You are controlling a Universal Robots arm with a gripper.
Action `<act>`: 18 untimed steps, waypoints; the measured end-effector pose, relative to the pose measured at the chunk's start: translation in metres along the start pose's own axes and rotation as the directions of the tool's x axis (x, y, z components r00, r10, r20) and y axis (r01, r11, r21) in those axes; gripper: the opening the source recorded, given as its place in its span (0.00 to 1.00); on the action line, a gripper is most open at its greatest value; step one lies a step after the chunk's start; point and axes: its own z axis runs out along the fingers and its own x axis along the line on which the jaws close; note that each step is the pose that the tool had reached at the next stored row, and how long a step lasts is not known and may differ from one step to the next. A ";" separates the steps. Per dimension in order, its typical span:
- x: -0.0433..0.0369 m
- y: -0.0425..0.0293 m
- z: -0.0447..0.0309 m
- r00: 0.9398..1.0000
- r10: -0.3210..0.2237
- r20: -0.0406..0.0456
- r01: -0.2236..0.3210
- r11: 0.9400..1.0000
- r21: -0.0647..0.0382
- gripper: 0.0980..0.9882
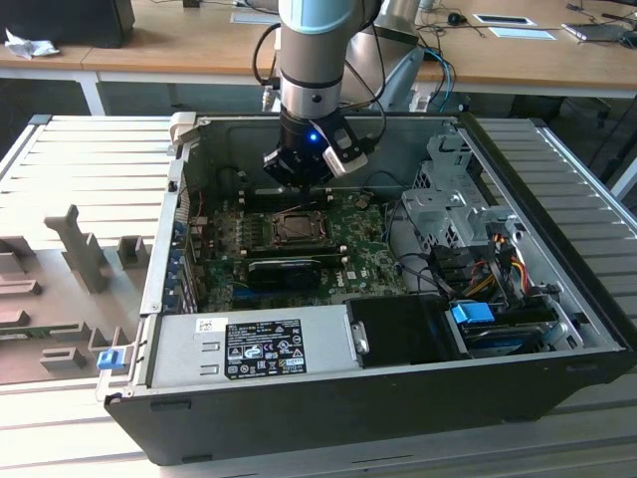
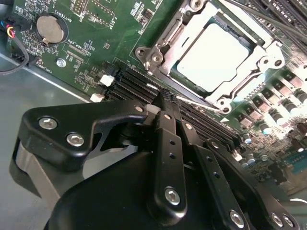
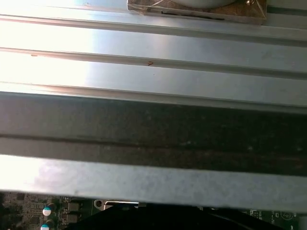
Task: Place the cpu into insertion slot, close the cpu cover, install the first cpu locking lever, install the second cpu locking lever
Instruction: 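Install the first cpu locking lever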
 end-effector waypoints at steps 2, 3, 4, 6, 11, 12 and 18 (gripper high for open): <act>-0.0013 -0.0001 0.0025 1.000 0.000 0.000 0.000 1.000 0.000 0.01; -0.0017 -0.0002 0.0033 1.000 0.000 0.000 0.000 1.000 0.000 0.01; -0.0024 -0.0004 0.0049 1.000 0.000 0.000 0.000 1.000 0.000 0.01; -0.0031 -0.0006 0.0065 1.000 0.000 0.000 0.000 1.000 0.001 0.01; -0.0039 -0.0010 0.0097 1.000 0.000 0.000 0.000 1.000 0.007 0.01; -0.0040 -0.0011 0.0100 1.000 0.000 -0.001 0.000 1.000 0.008 0.01; -0.0043 -0.0013 0.0117 1.000 0.000 -0.002 0.000 1.000 0.018 0.01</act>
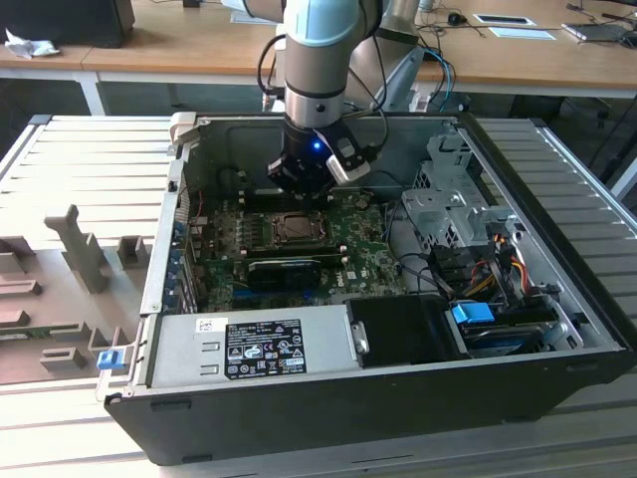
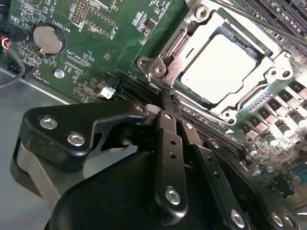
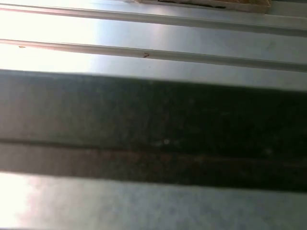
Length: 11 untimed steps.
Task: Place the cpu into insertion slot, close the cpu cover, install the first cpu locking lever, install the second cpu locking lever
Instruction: 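Install the first cpu locking lever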
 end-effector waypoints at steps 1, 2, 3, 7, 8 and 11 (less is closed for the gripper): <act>0.0000 0.0000 0.0003 1.000 0.000 0.000 0.000 1.000 0.000 0.01; 0.0000 0.0000 0.0005 1.000 0.000 0.000 0.000 1.000 0.000 0.01; -0.0001 0.0001 0.0011 1.000 0.000 0.001 0.000 1.000 -0.001 0.01; 0.0000 -0.0003 0.0021 1.000 0.000 0.002 0.000 1.000 -0.024 0.01; 0.0000 -0.0004 0.0022 1.000 0.000 0.002 0.000 1.000 -0.030 0.01; 0.0000 -0.0007 0.0019 1.000 0.000 0.003 0.000 0.999 -0.033 0.01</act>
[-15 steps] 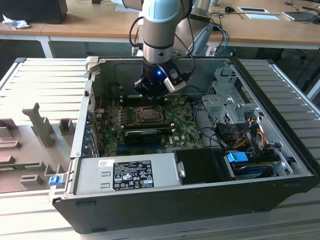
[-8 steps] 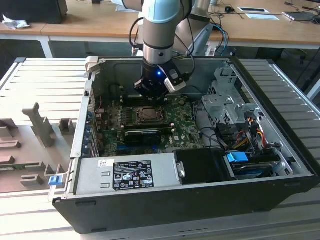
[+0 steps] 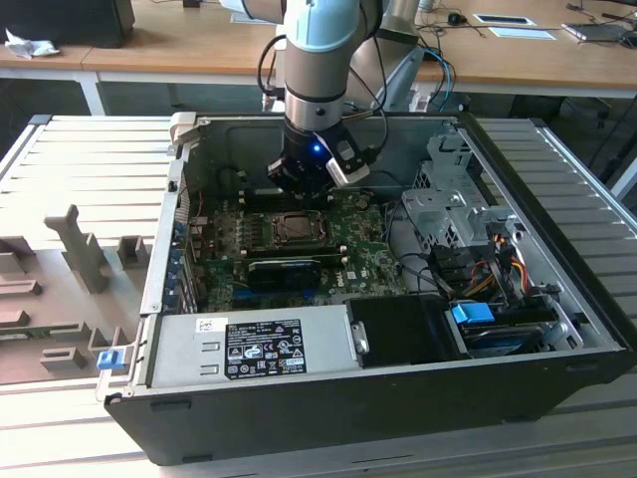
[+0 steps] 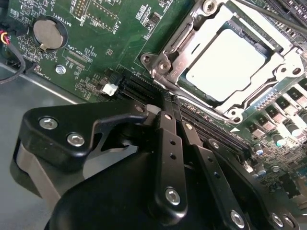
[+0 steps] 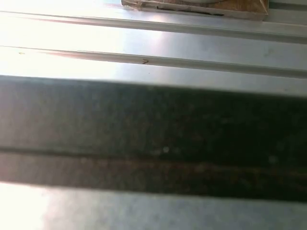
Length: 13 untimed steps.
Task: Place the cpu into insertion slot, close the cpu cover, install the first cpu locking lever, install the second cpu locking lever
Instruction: 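Install the first cpu locking lever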
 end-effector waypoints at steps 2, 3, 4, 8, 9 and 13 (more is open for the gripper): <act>-0.0001 0.0004 -0.0039 1.000 0.000 0.000 0.000 1.000 0.000 0.01; -0.0001 0.0007 -0.0065 1.000 0.000 0.000 0.000 1.000 0.000 0.01; -0.0001 0.0009 -0.0086 1.000 0.000 0.000 0.000 1.000 0.000 0.01; 0.0007 0.0019 -0.0167 1.000 0.000 0.000 0.000 1.000 0.000 0.01; 0.0014 0.0021 -0.0183 1.000 0.000 0.000 0.000 1.000 -0.001 0.01; 0.0039 0.0023 -0.0210 1.000 0.000 0.000 0.000 1.000 -0.002 0.01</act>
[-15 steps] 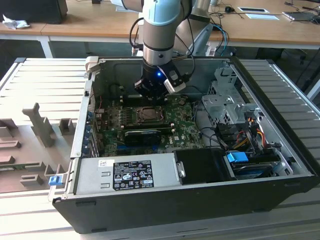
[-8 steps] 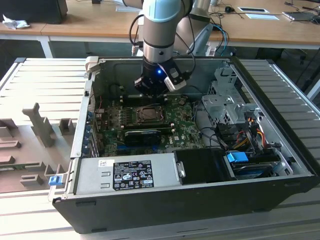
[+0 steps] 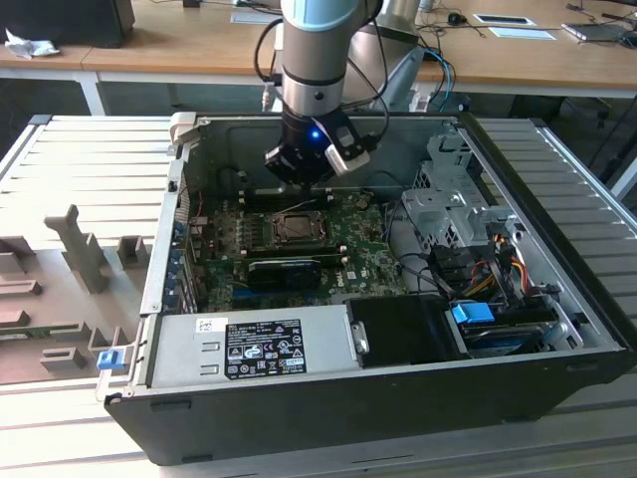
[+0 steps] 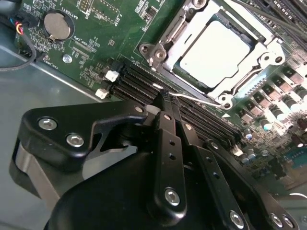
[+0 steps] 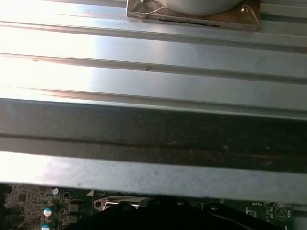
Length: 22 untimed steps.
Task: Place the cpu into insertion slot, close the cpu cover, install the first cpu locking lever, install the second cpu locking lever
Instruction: 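Install the first cpu locking lever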
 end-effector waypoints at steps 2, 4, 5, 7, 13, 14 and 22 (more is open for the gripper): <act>0.0007 -0.0001 -0.0008 1.000 0.000 0.000 0.000 1.000 0.000 0.01; 0.0010 -0.0006 -0.0012 1.000 0.000 0.000 0.000 1.000 0.000 0.01; 0.0011 -0.0015 -0.0013 1.000 0.000 0.000 0.000 1.000 0.000 0.01; 0.0013 -0.0043 -0.0015 1.000 0.000 0.000 0.000 1.000 0.000 0.01; -0.0004 -0.0055 0.0057 1.000 0.000 0.000 0.000 1.000 0.000 0.01; -0.0010 -0.0058 0.0063 1.000 0.000 0.000 0.000 1.000 0.000 0.01; -0.0027 -0.0076 0.0121 1.000 0.000 0.000 0.000 1.000 0.000 0.01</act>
